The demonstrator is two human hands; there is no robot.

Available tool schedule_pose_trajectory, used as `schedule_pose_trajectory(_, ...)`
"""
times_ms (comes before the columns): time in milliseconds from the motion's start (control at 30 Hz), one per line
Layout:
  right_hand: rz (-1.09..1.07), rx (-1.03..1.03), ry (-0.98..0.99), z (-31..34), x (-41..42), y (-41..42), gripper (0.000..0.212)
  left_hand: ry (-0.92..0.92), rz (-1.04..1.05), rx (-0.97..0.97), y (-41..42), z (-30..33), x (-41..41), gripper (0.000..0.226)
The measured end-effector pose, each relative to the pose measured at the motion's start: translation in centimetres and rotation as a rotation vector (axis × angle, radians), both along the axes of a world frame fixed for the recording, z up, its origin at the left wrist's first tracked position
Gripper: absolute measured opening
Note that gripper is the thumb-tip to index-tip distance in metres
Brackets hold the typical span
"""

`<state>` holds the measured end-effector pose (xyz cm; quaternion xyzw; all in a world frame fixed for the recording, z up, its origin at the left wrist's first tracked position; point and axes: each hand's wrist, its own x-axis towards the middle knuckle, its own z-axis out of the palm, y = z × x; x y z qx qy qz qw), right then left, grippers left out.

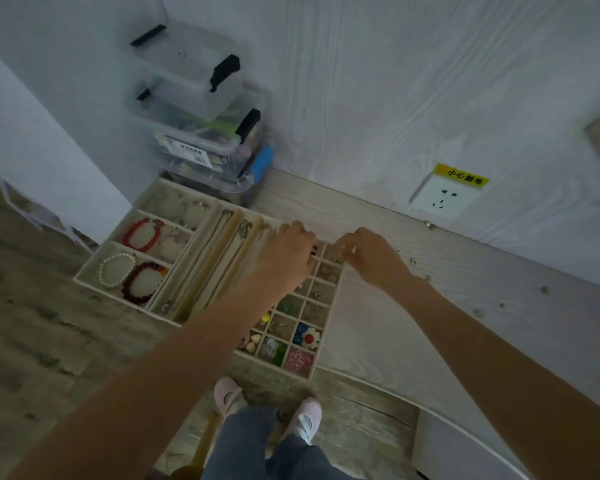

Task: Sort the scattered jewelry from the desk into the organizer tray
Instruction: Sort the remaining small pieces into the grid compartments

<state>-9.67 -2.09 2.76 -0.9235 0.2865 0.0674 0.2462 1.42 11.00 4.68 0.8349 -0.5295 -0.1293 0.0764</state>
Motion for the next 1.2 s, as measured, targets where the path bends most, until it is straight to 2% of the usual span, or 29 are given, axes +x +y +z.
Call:
schedule_pose_trajectory(167, -0.127, -0.110, -0.001, -1.1, -5.1, -3.3, 0.037, 0.092, -0.123, -0.031, -4.9, -0.7, -3.6, 0.028)
schedule_pose_trajectory(300, -0.152, -0.178, 0.077, -2.2, -7.2, -5.3, 0.042, 0.064, -0.151, -0.037, -8.8, -2.1, -6.1, 0.029)
schedule_pose_trajectory(533, -0.221, -0.200, 0.046, -2.9, -6.4, -6.9, 0.029, 0.098, 0.014, 0.035, -12.9, -4.9, -8.0, 0.029)
schedule_pose_trajectory(700, -0.258, -0.263, 0.090, -3.1, -6.0, -7.4, 0.020, 0.145, 0.113, -0.011, -13.4, -5.9, -8.4, 0.030)
schedule_pose_trajectory(900, -0.230, -0.087, 0.051, -3.3, -6.7, -8.3, 0.019, 0.229, 0.169, -0.002, -14.0, -6.6, -8.4, 0.021)
schedule_pose_trajectory(1200, -0.239, -0.103, 0.081, -3.4, -5.9, -8.4, 0.015, 0.251, 0.149, 0.045, -14.6, -6.3, -8.2, 0.021)
